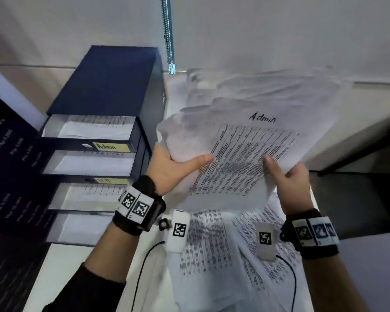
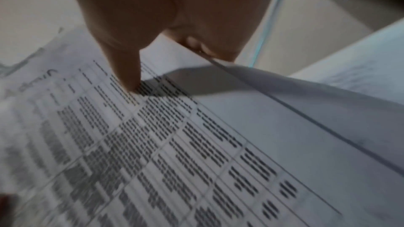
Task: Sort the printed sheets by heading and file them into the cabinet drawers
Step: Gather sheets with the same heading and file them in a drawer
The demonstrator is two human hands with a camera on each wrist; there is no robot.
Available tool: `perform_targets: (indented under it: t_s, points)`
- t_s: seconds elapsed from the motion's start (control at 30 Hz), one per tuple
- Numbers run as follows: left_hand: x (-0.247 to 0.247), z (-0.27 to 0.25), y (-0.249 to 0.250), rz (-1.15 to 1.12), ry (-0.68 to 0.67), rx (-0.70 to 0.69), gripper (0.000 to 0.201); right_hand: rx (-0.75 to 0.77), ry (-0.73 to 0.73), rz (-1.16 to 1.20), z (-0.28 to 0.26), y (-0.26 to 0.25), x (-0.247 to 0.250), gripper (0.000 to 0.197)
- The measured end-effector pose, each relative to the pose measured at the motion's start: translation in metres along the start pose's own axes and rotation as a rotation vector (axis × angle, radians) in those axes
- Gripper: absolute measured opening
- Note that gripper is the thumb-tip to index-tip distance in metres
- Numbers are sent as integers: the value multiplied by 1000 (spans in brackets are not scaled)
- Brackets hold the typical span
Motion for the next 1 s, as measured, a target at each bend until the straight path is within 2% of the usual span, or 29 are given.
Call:
perform_targets:
  t_s: [0.07, 0.13, 0.17, 0.3, 0.37, 0.43, 0.5, 0.57, 0.6, 0.63, 0.7, 0.8, 0.9, 0.97, 1.0]
  points:
    - [7, 2, 3, 13, 41, -31, 51, 61, 67, -30, -3, -4, 4, 37]
    - [16, 3, -7, 113, 69, -9, 36, 79, 75, -106, -8, 1, 2, 42]
    - [22, 3, -17, 156, 81, 11, 36, 65, 59, -122, -10, 7, 0, 42]
    - [36, -6, -71, 103, 145, 120, 57, -20, -50, -162, -11, 47, -17, 37]
    - [32, -11, -79, 114, 141, 128, 55, -59, -55, -110, -11, 57, -26, 36]
    - [27, -9, -74, 122, 107, 110, 52, -46, -34, -73, -8, 54, -35, 35]
    - [25, -4, -64, 43, 141, 107, 54, -24, -25, -55, -6, 38, -39, 33]
    - [23, -2, -45, 1, 148, 72, 59, 5, -17, -32, -4, 20, -35, 25]
    - [21, -3, -34, -2, 132, 49, 54, 27, -6, -14, -4, 12, -29, 21]
    - [20, -4, -27, -9, 110, 26, 46, 50, 0, 21, -5, 3, -23, 21]
    - [23, -5, -23, -33, 106, 13, 43, 68, 2, 73, -3, 1, -10, 34]
    - [29, -6, -48, -3, 98, 81, 51, -70, -115, -32, -2, 35, -7, 56]
    - [21, -13, -90, 6, 41, 240, 37, -212, -234, -229, -15, 66, -21, 74]
    - [13, -17, -98, 73, 15, 260, 24, -261, -212, -295, -16, 77, -25, 63]
    - [10, -19, -97, 95, 15, 254, 27, -270, -205, -305, -15, 80, -26, 58]
Point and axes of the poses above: each hand's wrist, its own z-axis towards the middle knuckle, its own x-axis out of the back of the hand, y = z × x, the point moved 6 cm from there along z, towards the middle knuckle, and after that the axes turned 5 degrees about -z, right-handed, at the moved point
